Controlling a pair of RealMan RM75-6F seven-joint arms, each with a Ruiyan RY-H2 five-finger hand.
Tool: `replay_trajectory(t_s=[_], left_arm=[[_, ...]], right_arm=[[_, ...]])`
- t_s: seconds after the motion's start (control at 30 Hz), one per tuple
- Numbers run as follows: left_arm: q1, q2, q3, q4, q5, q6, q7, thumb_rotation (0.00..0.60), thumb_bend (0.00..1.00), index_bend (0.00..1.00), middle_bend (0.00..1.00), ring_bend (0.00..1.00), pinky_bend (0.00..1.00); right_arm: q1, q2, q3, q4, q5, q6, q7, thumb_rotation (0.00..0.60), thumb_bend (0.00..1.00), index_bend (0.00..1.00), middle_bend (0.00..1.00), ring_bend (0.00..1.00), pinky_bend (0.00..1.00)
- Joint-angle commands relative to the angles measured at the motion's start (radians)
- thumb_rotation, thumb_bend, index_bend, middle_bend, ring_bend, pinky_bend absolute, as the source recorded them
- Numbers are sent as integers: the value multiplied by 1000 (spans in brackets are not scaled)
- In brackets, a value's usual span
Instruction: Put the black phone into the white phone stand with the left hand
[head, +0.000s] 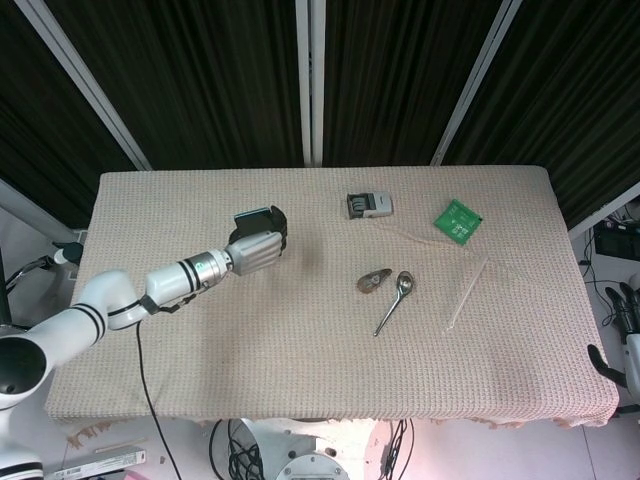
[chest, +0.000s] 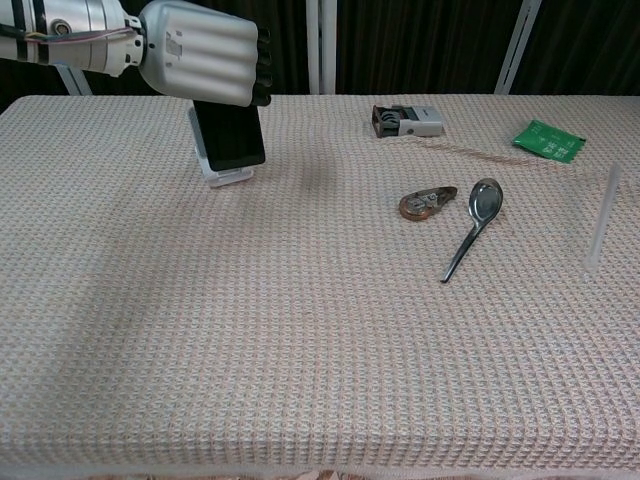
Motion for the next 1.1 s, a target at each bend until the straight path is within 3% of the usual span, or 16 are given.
replay_trajectory(t_s=[0.03, 0.5, 0.7, 0.83, 1.0, 1.1], left_arm=[[1, -6, 5, 6, -10, -10, -13, 600, 336, 594, 544, 450, 362], [20, -17, 8, 19, -49, -9, -19, 600, 336, 585, 532, 445, 362], [25, -20, 11, 26, -62, -15, -14, 600, 337, 565, 476, 384, 361], [26, -12, 10, 22, -77, -34, -4, 600, 324, 419, 356, 303, 341], [33, -3, -6, -1, -114, -63, 28, 600, 282, 75, 168, 172, 289], [37, -1, -12, -11, -123, -57, 35, 600, 244, 32, 116, 139, 273]], right_arm=[[0, -1, 1, 3, 2, -1, 3, 600, 221, 0, 0, 0, 0], [4, -3, 1, 3, 10, -16, -3, 600, 222, 0, 0, 0, 0], [4, -2, 2, -1, 14, -18, -9, 600, 222, 0, 0, 0, 0], [2, 1, 3, -6, 19, -18, -16, 600, 223, 0, 0, 0, 0], [2, 3, 5, -12, 20, -17, -24, 600, 223, 0, 0, 0, 0], [3, 4, 6, -15, 21, -16, -28, 600, 223, 0, 0, 0, 0]])
